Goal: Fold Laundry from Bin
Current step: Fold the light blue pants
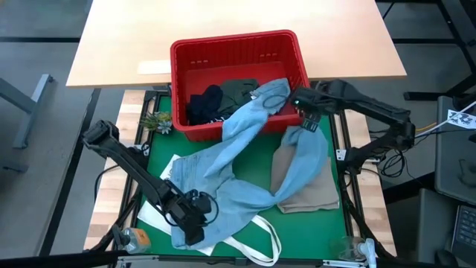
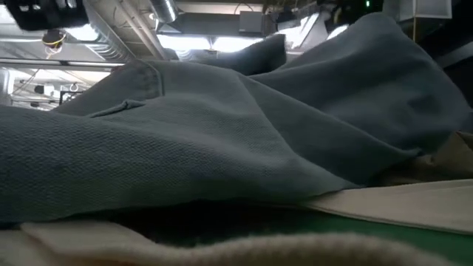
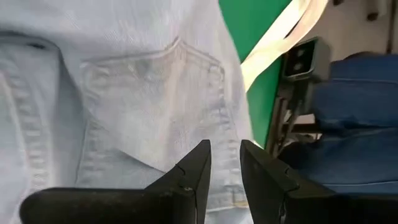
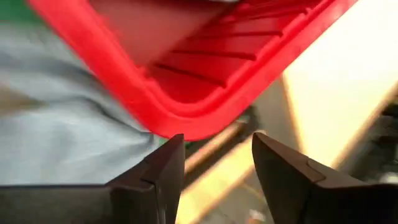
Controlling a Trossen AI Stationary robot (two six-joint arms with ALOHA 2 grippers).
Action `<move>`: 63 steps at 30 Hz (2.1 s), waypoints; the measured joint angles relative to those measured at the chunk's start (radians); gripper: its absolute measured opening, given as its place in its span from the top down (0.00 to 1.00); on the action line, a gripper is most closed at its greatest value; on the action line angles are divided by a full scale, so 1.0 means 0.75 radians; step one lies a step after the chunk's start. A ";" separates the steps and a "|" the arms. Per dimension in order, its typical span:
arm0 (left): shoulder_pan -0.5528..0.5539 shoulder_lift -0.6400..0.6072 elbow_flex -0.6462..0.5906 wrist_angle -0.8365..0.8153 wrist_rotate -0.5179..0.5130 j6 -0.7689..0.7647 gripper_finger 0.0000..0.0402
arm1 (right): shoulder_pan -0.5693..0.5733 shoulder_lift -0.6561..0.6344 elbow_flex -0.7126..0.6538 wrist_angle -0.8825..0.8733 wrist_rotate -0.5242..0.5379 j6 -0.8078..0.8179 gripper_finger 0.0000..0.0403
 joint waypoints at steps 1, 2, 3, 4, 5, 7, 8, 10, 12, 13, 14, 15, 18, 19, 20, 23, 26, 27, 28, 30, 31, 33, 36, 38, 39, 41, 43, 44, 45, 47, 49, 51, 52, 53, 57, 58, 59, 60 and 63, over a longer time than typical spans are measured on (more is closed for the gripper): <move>0.002 -0.017 0.000 -0.011 -0.004 -0.001 0.79 | 0.000 -0.007 0.032 0.007 -0.060 0.025 0.54; 0.006 -0.034 0.000 -0.023 -0.003 -0.003 0.79 | 0.001 -0.017 0.059 0.007 -0.125 0.039 0.54; 0.009 -0.048 0.000 -0.033 -0.004 -0.005 0.79 | 0.001 -0.028 0.082 0.003 -0.198 0.055 0.54; 0.012 -0.063 0.000 -0.042 -0.004 -0.010 0.79 | 0.001 -0.037 0.104 0.002 -0.268 0.068 0.54; 0.017 -0.078 0.000 -0.061 -0.006 -0.013 0.79 | 0.001 -0.047 0.122 0.003 -0.336 0.080 0.54; 0.030 -0.108 0.000 -0.084 -0.009 -0.014 0.79 | 0.002 -0.067 0.141 0.003 -0.483 0.112 0.54; 0.037 -0.119 0.000 -0.096 -0.010 -0.014 0.79 | 0.002 -0.073 0.142 0.008 -0.551 0.133 0.54; 0.050 -0.140 0.000 -0.146 -0.013 -0.014 0.79 | 0.002 -0.081 0.142 0.012 -0.666 0.165 0.54; 0.069 -0.160 0.000 -0.191 -0.012 -0.014 0.79 | 0.012 -0.082 0.142 0.012 -0.754 0.182 0.54; 0.077 -0.169 0.000 -0.222 -0.014 -0.014 0.79 | 0.026 -0.082 0.142 0.012 -0.777 0.187 0.54; 0.084 -0.178 0.000 -0.261 -0.014 -0.014 0.79 | 0.042 -0.082 0.142 0.014 -0.788 0.186 0.54; 0.090 -0.183 0.000 -0.295 -0.018 -0.014 0.79 | 0.062 -0.082 0.138 0.027 -0.790 0.186 0.54; 0.119 -0.196 0.000 -0.379 -0.046 -0.014 0.79 | 0.163 -0.083 0.103 0.137 -0.801 0.221 0.54; 0.128 -0.199 0.000 -0.402 -0.059 -0.014 0.79 | 0.202 -0.082 0.087 0.180 -0.801 0.237 0.54; 0.140 -0.200 0.000 -0.411 -0.071 -0.014 0.79 | 0.244 -0.082 0.068 0.228 -0.802 0.246 0.54; 0.172 -0.200 0.000 -0.425 -0.078 -0.001 0.79 | 0.377 -0.083 -0.006 0.399 -0.801 0.275 0.54; 0.199 -0.200 0.000 -0.450 -0.088 0.020 0.79 | 0.500 -0.082 -0.102 0.582 -0.802 0.309 0.54; 0.207 -0.200 0.000 -0.459 -0.101 0.020 0.79 | 0.539 -0.082 -0.137 0.643 -0.802 0.315 0.54; 0.215 -0.199 0.000 -0.465 -0.112 0.021 0.79 | 0.574 -0.079 -0.173 0.700 -0.802 0.317 0.54; 0.231 -0.200 0.000 -0.467 -0.135 0.022 0.79 | 0.635 -0.072 -0.237 0.775 -0.802 0.317 0.54; 0.238 -0.199 0.000 -0.468 -0.144 0.022 0.79 | 0.663 -0.066 -0.267 0.801 -0.803 0.318 0.54; 0.250 -0.199 0.000 -0.468 -0.153 0.022 0.79 | 0.705 -0.054 -0.310 0.853 -0.803 0.320 0.54; 0.261 -0.199 0.000 -0.468 -0.158 0.023 0.79 | 0.752 -0.041 -0.352 0.884 -0.803 0.320 0.54; 0.262 -0.199 0.000 -0.467 -0.163 0.023 0.79 | 0.782 -0.033 -0.367 0.907 -0.814 0.320 0.54; 0.262 -0.199 0.000 -0.466 -0.165 0.023 0.79 | 0.795 -0.023 -0.373 0.900 -0.836 0.320 0.54; 0.259 -0.199 0.000 -0.465 -0.166 0.023 0.79 | 0.815 -0.009 -0.374 0.916 -0.909 0.320 0.54; 0.258 -0.198 0.000 -0.465 -0.167 0.023 0.79 | 0.835 0.007 -0.374 0.912 -0.962 0.314 0.54; 0.256 -0.198 0.000 -0.464 -0.167 0.023 0.79 | 0.845 0.014 -0.373 0.913 -0.967 0.312 0.54; 0.253 -0.198 0.000 -0.465 -0.167 0.023 0.79 | 0.855 0.023 -0.373 0.908 -0.963 0.311 0.54; 0.253 -0.198 0.000 -0.463 -0.167 0.024 0.79 | 0.869 0.047 -0.373 0.883 -0.949 0.311 0.54; 0.253 -0.198 0.000 -0.463 -0.167 0.024 0.79 | 0.868 0.067 -0.373 0.873 -0.955 0.308 0.54; 0.252 -0.198 0.000 -0.463 -0.167 0.024 0.79 | 0.868 0.083 -0.373 0.863 -0.989 0.306 0.54; 0.251 -0.198 0.000 -0.462 -0.167 0.024 0.79 | 0.868 0.089 -0.373 0.864 -0.997 0.305 0.54; 0.251 -0.198 0.000 -0.462 -0.167 0.024 0.79 | 0.866 0.098 -0.373 0.863 -0.994 0.305 0.54; 0.250 -0.198 0.000 -0.461 -0.167 0.024 0.79 | 0.865 0.129 -0.373 0.834 -0.952 0.306 0.55; 0.250 -0.198 0.000 -0.460 -0.167 0.024 0.79 | 0.865 0.131 -0.373 0.824 -0.943 0.305 0.57; 0.250 -0.198 0.000 -0.460 -0.167 0.024 0.79 | 0.865 0.131 -0.373 0.818 -0.939 0.306 0.59; 0.250 -0.198 0.000 -0.460 -0.167 0.024 0.79 | 0.865 0.131 -0.373 0.819 -0.939 0.305 0.63; 0.250 -0.198 0.000 -0.460 -0.167 0.024 0.79 | 0.865 0.131 -0.373 0.812 -0.938 0.305 0.79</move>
